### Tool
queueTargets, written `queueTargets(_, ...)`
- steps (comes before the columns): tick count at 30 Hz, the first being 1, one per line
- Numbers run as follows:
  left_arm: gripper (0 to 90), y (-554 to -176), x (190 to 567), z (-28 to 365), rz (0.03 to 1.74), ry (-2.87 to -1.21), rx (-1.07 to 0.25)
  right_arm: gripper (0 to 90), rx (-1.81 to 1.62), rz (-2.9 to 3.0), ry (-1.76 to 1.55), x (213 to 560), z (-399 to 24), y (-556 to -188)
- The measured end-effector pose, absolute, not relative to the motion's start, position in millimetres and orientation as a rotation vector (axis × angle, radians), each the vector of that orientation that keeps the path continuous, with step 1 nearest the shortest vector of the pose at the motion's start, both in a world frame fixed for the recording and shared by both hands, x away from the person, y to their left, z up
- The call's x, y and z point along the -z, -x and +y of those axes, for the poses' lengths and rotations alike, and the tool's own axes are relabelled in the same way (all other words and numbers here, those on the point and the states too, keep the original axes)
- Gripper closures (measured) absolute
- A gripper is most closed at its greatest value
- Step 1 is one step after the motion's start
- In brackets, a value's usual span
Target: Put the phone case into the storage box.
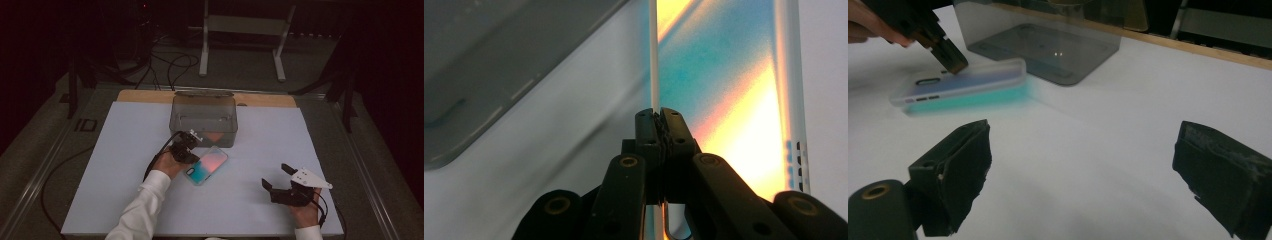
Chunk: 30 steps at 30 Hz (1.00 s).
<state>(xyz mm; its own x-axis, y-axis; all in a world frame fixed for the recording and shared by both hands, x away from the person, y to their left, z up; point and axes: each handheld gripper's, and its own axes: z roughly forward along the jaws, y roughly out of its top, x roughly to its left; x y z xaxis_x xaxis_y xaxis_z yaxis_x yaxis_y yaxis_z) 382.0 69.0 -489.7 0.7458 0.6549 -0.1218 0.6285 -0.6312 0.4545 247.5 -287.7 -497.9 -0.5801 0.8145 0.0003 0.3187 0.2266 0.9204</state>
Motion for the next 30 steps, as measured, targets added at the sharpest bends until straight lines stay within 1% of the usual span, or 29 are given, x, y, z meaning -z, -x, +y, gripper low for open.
queueTargets(3,89.2,-377,486,74,0.967,-2.449,-0.095,8.7,-1.333,2.017,-1.042,498,-288,-248)
queueTargets(7,89.2,-369,477,91,0.997,-2.361,-0.132,8.7,-1.330,2.021,-1.046,498,-287,-248)
queueTargets(9,89.2,-368,476,95,0.997,-2.347,-0.140,8.7,-1.326,2.023,-1.043,498,-287,-248)
queueTargets(10,89.2,-363,471,103,1.014,-2.293,-0.159,8.7,-1.328,2.024,-1.042,498,-287,-248)
queueTargets(15,89.1,-354,462,121,1.046,-2.192,-0.200,8.7,-1.328,2.026,-1.057,499,-286,-248)
queueTargets(16,89.1,-354,462,121,1.046,-2.192,-0.200,8.7,-1.328,2.026,-1.057,499,-286,-248)
queueTargets(21,89.1,-342,457,138,1.089,-2.083,-0.267,8.7,-1.326,2.023,-1.066,499,-286,-248)
queueTargets(28,89.2,-329,457,153,1.119,-1.970,-0.354,8.7,-1.324,2.033,-1.083,500,-285,-249)
queueTargets(30,89.2,-328,458,155,1.117,-1.961,-0.354,8.7,-1.322,2.035,-1.082,500,-285,-249)
